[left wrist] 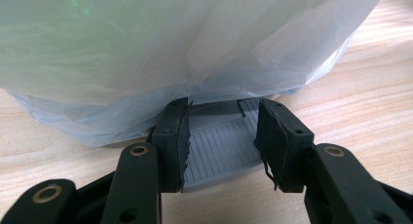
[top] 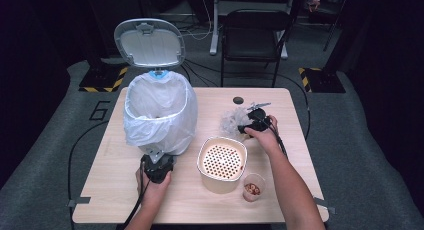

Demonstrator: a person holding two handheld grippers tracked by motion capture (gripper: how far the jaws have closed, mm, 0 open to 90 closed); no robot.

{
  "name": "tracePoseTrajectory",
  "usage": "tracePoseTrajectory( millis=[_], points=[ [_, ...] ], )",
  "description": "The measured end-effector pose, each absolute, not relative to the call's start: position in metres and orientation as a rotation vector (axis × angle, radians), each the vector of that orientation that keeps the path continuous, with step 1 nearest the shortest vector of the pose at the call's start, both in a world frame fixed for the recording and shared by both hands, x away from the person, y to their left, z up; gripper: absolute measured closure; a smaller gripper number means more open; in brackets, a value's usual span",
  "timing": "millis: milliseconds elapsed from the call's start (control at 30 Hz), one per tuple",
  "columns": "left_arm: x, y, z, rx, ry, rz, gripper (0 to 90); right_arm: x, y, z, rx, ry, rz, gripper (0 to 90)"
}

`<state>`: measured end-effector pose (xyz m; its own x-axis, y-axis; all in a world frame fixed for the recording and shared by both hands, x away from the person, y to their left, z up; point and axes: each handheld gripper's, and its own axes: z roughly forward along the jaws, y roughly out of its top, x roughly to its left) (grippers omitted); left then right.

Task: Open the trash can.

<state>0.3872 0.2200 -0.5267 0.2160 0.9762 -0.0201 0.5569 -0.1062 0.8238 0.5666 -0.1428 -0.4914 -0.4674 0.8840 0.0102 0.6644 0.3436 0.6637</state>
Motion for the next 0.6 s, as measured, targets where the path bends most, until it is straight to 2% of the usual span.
tracePoseTrajectory(
  millis=[133, 200, 233, 300, 400, 500, 533, 600],
  points=[
    [0.3869, 0.2202, -0.5262, 1.77, 1.434, 0.724, 55.5, 0.567, -0.1412, -0.4937, 1.35, 2.275, 0.84, 25.2],
    [0.3868, 0.2201, -0.5262, 1.77, 1.436, 0.721, 55.4, 0.567, -0.141, -0.4939, 1.345, 2.278, 0.838, 26.8],
    [0.3869, 0.2201, -0.5264, 1.768, 1.434, 0.725, 55.4, 0.5668, -0.1403, -0.494, 1.331, 2.294, 0.823, 32.4],
    [0.3869, 0.2201, -0.5262, 1.77, 1.435, 0.722, 55.4, 0.5667, -0.1402, -0.4939, 1.326, 2.298, 0.821, 33.7],
    [0.3868, 0.22, -0.5262, 1.769, 1.436, 0.72, 55.4, 0.5669, -0.1411, -0.4935, 1.33, 2.298, 0.845, 40.3],
    [0.3868, 0.2198, -0.5263, 1.765, 1.436, 0.72, 55.5, 0.5679, -0.1432, -0.4933, 1.339, 2.329, 0.842, 53.6],
    [0.3868, 0.2198, -0.5263, 1.765, 1.436, 0.72, 55.4, 0.5679, -0.1432, -0.4933, 1.339, 2.329, 0.842, 53.6],
    [0.3869, 0.2199, -0.5262, 1.767, 1.436, 0.722, 55.4, 0.5675, -0.1442, -0.4933, 1.341, 2.342, 0.847, 61.2]
  ],
)
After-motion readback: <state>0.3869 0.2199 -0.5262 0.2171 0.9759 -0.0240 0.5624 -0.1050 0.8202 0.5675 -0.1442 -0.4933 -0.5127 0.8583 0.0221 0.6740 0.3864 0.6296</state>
